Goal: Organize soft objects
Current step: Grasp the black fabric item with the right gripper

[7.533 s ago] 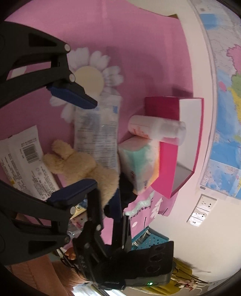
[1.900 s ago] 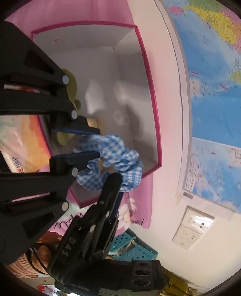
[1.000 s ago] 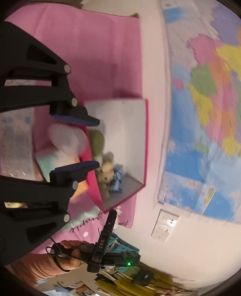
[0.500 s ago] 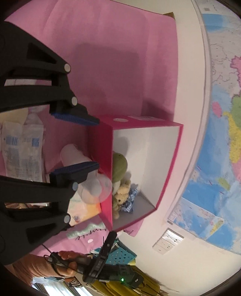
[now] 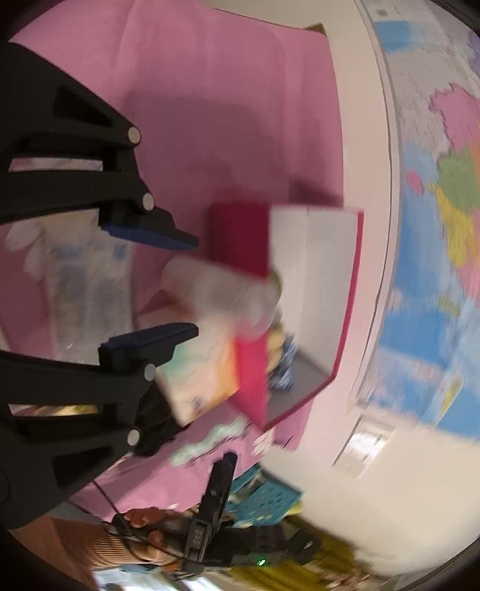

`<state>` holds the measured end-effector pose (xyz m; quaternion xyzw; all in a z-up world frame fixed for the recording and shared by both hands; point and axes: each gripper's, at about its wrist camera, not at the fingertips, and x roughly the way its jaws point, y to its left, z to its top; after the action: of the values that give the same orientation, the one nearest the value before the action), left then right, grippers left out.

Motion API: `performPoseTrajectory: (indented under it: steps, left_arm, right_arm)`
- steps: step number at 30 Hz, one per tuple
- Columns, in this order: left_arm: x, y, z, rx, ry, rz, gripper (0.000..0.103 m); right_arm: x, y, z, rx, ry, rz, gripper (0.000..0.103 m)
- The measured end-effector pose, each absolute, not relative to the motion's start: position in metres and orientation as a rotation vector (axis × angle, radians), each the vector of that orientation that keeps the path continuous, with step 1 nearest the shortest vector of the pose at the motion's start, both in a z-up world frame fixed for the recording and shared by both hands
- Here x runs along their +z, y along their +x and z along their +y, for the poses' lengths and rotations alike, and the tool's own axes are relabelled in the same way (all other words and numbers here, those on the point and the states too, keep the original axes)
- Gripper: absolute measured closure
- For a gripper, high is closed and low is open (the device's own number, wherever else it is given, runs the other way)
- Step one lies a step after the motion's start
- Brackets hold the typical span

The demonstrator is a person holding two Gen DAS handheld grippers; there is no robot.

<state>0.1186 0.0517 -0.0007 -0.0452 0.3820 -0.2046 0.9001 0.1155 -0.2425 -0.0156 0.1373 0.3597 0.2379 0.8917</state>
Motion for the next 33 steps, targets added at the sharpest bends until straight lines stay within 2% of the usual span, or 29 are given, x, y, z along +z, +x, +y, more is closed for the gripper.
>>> performPoseTrajectory:
  steps: [4,9,12,16,18,19,20,22,25,26,33]
  left_arm:
    - [-0.003,0.100,0.028,-0.520,-0.080,0.816,0.061]
    - [-0.023,0.091,-0.009,-0.613,-0.055,0.884,0.061]
    - [-0.036,0.092,-0.025,-0.633,-0.032,0.929,0.061]
    - [-0.046,0.088,-0.041,-0.656,-0.005,0.964,0.061]
    - [-0.048,0.088,-0.047,-0.671,0.005,0.975,0.060]
    - [-0.048,0.087,-0.049,-0.677,0.009,0.979,0.059]
    - [-0.049,0.087,-0.052,-0.678,0.016,0.980,0.057]
    - [-0.048,0.088,-0.058,-0.689,0.025,0.981,0.054]
    - [-0.050,0.092,-0.066,-0.697,0.033,0.996,0.053]
    - [-0.053,0.094,-0.069,-0.705,0.030,1.010,0.050]
    - [-0.050,0.099,-0.070,-0.755,-0.027,1.018,0.047]
  right_arm:
    - [-0.038,0.097,-0.227,0.548,0.210,0.848,0.031]
    - [-0.075,0.094,-0.223,0.552,0.238,0.968,0.028]
    - [-0.089,0.098,-0.224,0.556,0.294,0.986,0.020]
    - [-0.095,0.098,-0.217,0.570,0.279,0.967,0.021]
    - [-0.095,0.097,-0.216,0.588,0.283,0.958,0.039]
    - [-0.096,0.097,-0.215,0.597,0.286,0.958,0.056]
    - [-0.097,0.096,-0.215,0.598,0.286,0.963,0.067]
    - [-0.096,0.094,-0.218,0.599,0.287,0.957,0.076]
    - [-0.090,0.086,-0.224,0.605,0.298,0.927,0.082]
    - [-0.086,0.083,-0.225,0.608,0.297,0.912,0.083]
    - [-0.055,0.072,-0.228,0.652,0.320,0.818,0.085]
